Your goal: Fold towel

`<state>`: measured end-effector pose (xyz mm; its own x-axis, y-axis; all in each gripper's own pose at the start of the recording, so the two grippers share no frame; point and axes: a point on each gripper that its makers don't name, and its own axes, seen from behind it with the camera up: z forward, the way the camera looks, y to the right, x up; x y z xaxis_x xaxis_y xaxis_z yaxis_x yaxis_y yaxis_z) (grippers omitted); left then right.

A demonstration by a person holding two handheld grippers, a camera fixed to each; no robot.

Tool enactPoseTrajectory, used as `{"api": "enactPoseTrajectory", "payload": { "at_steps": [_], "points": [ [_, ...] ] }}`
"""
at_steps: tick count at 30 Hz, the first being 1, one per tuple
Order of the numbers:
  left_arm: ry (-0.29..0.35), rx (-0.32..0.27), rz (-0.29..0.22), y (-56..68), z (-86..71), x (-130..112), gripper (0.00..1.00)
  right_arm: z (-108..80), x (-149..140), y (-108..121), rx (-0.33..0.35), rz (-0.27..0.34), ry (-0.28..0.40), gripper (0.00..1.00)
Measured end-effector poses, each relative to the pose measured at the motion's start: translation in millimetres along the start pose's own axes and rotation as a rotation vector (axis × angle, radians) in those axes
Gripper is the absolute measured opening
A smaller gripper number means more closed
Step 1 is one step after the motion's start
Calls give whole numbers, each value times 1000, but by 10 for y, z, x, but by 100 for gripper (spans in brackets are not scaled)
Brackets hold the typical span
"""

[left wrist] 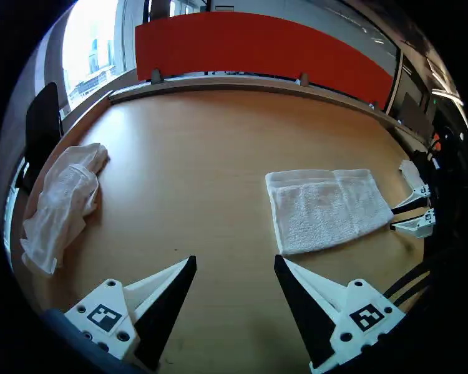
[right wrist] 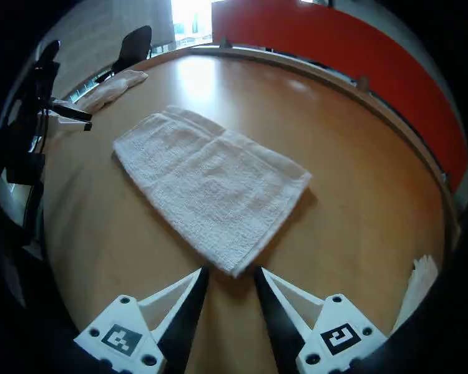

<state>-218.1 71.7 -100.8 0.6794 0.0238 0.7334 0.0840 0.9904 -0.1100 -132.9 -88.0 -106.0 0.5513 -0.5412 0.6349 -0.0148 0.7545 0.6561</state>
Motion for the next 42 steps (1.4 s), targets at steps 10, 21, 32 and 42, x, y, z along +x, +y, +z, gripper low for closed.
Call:
{"api": "enactPoseTrajectory", "payload": {
  "at_steps": [10,21,32,42],
  "points": [
    [-6,-4,-2,5,20,-29,92,-3,-5,-13,9,-7,0,26],
    [-4,-2,-1,-12,22,-20,92,-11,51,-55,27,15,19,4],
    [-2,2,0,-35,24,14,93,-142,248,-1,0,1,65,4],
    [7,5,2,-41,29,74,93,-387,731,84,-43,-36,162,4]
  ]
}}
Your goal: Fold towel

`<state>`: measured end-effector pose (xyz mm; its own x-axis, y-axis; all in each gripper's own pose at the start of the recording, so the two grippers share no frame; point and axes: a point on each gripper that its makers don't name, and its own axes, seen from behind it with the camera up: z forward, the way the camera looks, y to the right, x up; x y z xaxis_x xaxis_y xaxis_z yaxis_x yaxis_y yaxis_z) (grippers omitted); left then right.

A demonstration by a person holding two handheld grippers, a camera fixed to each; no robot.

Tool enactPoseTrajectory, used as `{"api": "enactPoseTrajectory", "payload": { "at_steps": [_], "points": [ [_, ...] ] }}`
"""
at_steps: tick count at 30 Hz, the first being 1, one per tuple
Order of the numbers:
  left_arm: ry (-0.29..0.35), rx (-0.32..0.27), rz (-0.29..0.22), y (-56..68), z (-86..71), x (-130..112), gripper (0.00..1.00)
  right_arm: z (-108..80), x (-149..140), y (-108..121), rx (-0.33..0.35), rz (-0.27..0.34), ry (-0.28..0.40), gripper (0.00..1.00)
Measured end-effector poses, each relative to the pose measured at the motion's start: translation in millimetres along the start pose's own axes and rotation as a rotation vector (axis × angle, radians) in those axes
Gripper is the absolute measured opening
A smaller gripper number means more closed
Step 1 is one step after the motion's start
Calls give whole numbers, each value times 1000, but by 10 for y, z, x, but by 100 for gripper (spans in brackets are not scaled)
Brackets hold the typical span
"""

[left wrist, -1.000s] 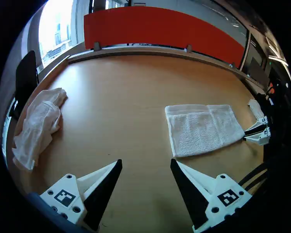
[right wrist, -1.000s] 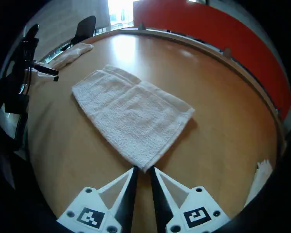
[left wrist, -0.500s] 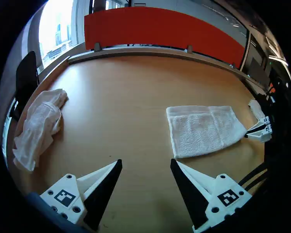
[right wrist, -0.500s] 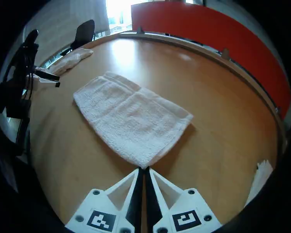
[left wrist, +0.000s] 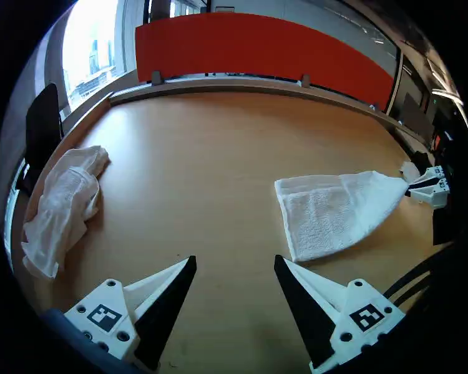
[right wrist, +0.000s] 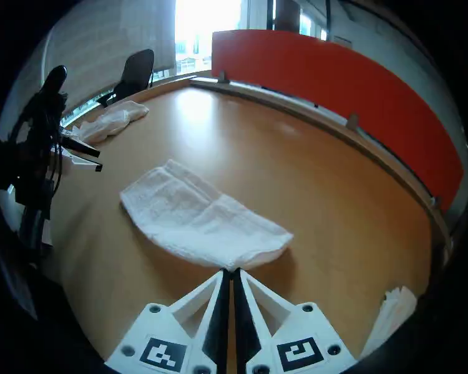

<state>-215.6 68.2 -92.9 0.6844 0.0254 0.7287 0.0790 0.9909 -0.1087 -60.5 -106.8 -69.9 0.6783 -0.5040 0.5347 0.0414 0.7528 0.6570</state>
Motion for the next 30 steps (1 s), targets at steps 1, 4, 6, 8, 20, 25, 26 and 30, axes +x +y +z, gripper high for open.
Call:
{"api": "enactPoseTrajectory", "payload": {
  "at_steps": [1,4,6,8,20,25,26,30],
  "points": [
    [1,0,1,-1,-1,7,93,-22,46,13,-5,-7,8,4],
    [5,1,2,-3,-2,34,92,-90,183,57,-18,-29,30,4],
    [9,1,2,-3,-2,53,92,-139,268,87,-27,-44,44,4],
    [12,1,3,1,-2,73,92,-194,348,115,-34,-57,56,4],
    [24,-3,9,52,-3,135,92,-481,658,287,-76,-105,110,4],
    [25,-3,8,63,-10,134,92,-516,654,317,-81,-117,110,4],
    [25,-3,8,65,-11,132,92,-516,648,318,-80,-118,109,4],
    [27,-3,8,76,-19,133,92,-510,625,303,-74,-123,107,4]
  ]
}}
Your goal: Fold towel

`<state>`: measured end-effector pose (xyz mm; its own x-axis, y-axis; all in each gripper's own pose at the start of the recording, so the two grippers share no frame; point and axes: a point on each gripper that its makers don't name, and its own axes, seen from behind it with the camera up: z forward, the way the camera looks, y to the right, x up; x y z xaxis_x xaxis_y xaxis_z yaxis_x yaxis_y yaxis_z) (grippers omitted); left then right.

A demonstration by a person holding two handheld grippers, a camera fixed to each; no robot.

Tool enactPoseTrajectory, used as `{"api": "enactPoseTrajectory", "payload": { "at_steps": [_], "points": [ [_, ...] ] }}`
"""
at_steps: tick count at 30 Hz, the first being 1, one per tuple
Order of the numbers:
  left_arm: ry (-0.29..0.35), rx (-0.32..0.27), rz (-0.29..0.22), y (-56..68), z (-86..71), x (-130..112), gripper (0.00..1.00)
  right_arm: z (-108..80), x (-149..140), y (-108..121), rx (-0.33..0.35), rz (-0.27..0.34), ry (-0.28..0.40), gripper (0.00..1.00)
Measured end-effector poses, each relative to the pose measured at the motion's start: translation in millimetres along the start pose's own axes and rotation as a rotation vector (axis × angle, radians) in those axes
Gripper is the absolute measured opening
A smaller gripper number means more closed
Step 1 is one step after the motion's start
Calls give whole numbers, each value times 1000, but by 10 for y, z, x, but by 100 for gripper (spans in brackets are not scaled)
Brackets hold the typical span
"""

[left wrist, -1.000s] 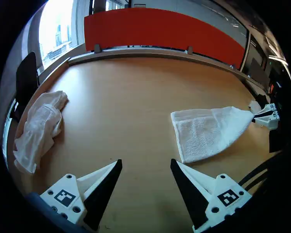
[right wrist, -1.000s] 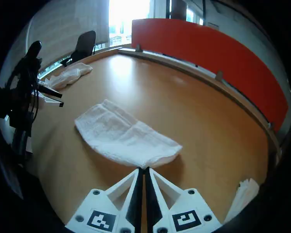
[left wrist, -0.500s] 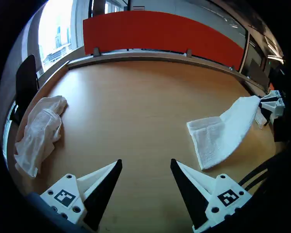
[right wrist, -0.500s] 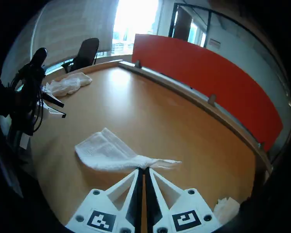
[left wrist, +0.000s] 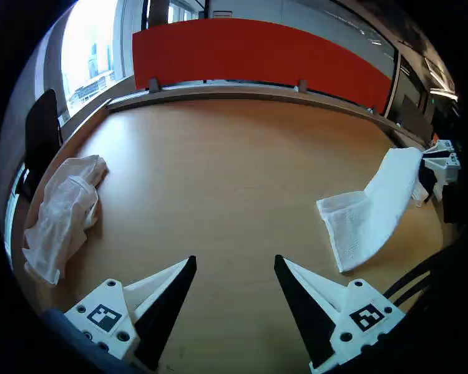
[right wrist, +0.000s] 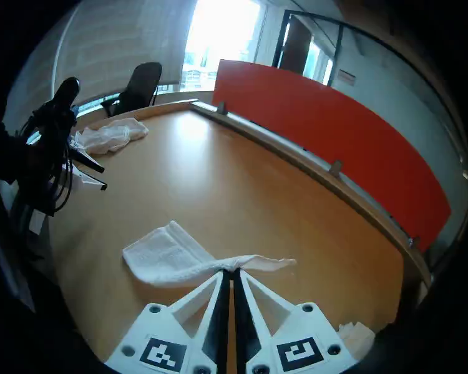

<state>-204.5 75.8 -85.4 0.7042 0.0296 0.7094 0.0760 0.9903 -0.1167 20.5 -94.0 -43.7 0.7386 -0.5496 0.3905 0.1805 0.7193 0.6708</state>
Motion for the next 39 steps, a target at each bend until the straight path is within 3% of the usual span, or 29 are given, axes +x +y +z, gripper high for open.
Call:
{"api": "enactPoseTrajectory", "payload": {
  "at_steps": [10,29,39],
  "points": [
    [5,-1,3,19,-14,15,92,57,-5,-163,42,-23,0,4],
    [9,-1,-4,15,-39,17,92,350,63,-719,162,-50,-2,4],
    [14,11,-18,-75,-86,12,93,496,67,-996,225,-69,-19,4]
  ]
}}
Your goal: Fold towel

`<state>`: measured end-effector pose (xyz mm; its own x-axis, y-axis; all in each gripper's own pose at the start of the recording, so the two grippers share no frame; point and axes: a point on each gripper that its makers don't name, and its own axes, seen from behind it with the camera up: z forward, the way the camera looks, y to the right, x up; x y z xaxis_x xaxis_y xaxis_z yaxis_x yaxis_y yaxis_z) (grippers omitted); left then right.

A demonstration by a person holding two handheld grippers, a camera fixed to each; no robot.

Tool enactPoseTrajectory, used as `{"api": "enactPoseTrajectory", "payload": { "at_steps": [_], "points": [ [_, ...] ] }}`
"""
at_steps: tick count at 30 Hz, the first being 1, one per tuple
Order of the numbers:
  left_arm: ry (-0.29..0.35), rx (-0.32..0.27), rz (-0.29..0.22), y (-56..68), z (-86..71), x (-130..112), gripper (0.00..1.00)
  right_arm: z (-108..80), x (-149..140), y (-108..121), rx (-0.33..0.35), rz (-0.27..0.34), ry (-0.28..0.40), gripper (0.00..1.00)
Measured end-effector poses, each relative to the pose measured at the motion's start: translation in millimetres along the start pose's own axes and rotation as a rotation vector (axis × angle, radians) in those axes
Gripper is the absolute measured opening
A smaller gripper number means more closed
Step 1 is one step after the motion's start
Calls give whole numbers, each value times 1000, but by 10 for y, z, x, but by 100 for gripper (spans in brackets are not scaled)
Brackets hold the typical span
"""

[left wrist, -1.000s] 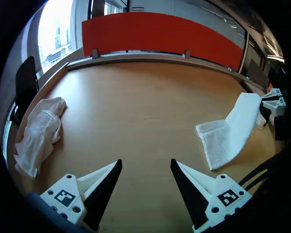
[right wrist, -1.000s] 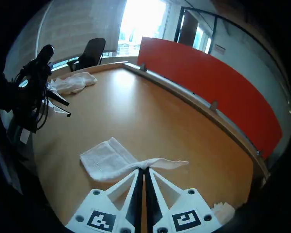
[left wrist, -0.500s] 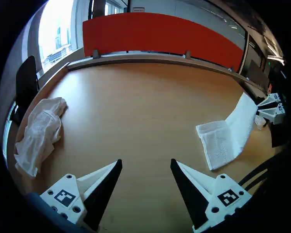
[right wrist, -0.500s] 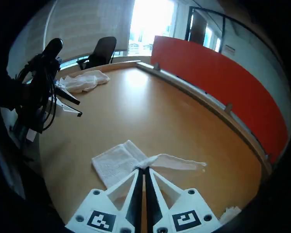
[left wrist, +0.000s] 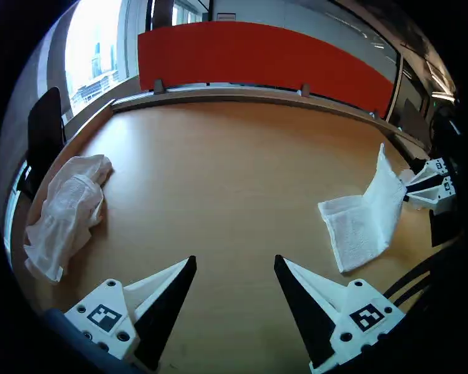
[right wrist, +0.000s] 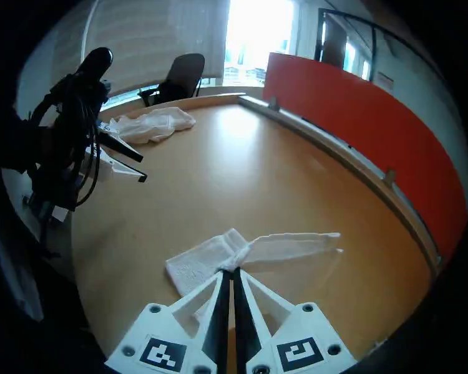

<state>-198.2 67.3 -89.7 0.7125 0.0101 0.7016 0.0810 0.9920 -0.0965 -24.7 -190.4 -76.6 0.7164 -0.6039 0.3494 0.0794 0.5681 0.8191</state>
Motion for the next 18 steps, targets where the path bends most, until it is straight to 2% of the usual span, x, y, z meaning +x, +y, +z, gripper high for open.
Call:
{"api": "enactPoseTrajectory", "payload": {
  "at_steps": [8,14,18],
  "points": [
    [-2,21,-24,-130,-61,-58,92,238,-97,-295,77,-11,-36,4],
    [-5,32,-33,-195,-89,-101,93,356,-183,-357,98,3,-59,4],
    [-5,33,-36,-211,-89,-105,92,359,-179,-356,103,6,-60,4]
  ]
}}
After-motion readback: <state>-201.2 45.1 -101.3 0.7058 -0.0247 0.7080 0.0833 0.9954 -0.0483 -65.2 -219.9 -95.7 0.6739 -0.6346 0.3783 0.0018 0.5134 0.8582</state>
